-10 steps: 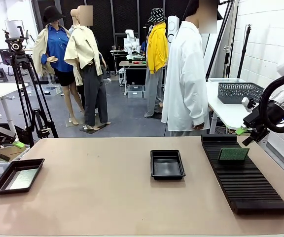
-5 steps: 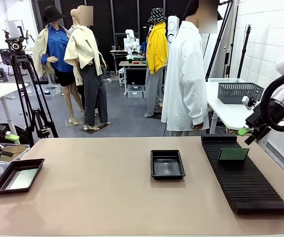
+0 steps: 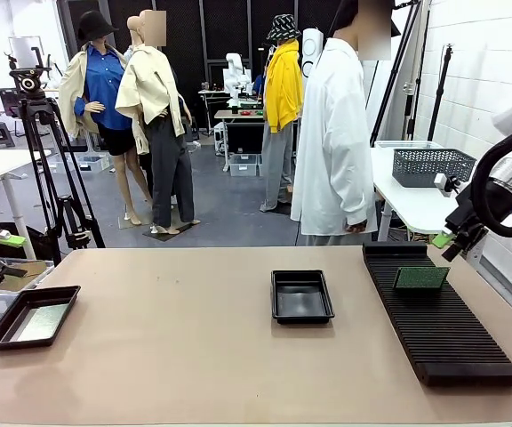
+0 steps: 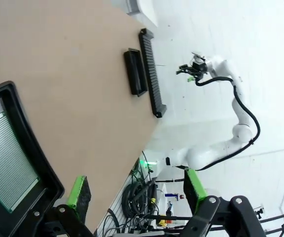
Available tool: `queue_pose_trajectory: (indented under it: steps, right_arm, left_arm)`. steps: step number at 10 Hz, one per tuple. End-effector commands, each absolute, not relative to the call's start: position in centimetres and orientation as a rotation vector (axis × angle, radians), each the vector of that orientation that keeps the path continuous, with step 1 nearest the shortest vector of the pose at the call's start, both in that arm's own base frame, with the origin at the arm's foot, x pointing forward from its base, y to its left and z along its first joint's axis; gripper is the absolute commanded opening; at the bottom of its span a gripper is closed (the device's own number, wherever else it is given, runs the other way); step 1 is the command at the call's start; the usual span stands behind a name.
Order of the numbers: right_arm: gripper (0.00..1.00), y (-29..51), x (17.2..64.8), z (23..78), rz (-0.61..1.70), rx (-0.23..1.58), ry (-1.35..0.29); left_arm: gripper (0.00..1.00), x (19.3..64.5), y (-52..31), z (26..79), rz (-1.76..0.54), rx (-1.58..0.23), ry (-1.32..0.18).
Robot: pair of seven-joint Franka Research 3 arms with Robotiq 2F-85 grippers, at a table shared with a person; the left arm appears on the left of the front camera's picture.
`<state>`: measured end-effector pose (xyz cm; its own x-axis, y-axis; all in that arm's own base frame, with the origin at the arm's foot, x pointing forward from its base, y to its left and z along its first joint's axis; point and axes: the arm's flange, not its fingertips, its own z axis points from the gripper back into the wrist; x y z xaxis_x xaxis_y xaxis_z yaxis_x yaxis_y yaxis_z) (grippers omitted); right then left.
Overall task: Inspect and transfer BCBs to ESD trays.
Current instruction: Pick up the Blank PCB from the PCB Rack and place it in the right ESD tray.
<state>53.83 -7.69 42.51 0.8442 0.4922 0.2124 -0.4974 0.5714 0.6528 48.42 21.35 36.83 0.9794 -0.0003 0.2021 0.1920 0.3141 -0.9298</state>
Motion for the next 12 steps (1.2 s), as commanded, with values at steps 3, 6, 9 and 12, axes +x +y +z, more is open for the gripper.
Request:
queue_pose_trajectory:
  steps: [3,6,9,12]
  right_arm:
    - [1.00,-6.9,53.9,43.1,0.775,0.645,-0.014]
    - [1.00,-5.7,53.3,43.6,0.898,0.511,-0.029]
    - [1.00,-4.8,53.0,44.1,1.015,0.426,-0.024]
    - [1.00,-4.3,53.8,44.2,1.171,0.335,-0.025]
  left_arm:
    - [1.00,48.7,22.0,36.7,-0.185,-1.349,-0.227]
    - [1.00,48.5,21.2,36.8,-0.155,-1.287,-0.179]
    - [1.00,48.7,20.6,36.8,-0.101,-1.314,-0.162]
    - [1.00,49.2,20.1,36.1,-0.037,-1.334,-0.098]
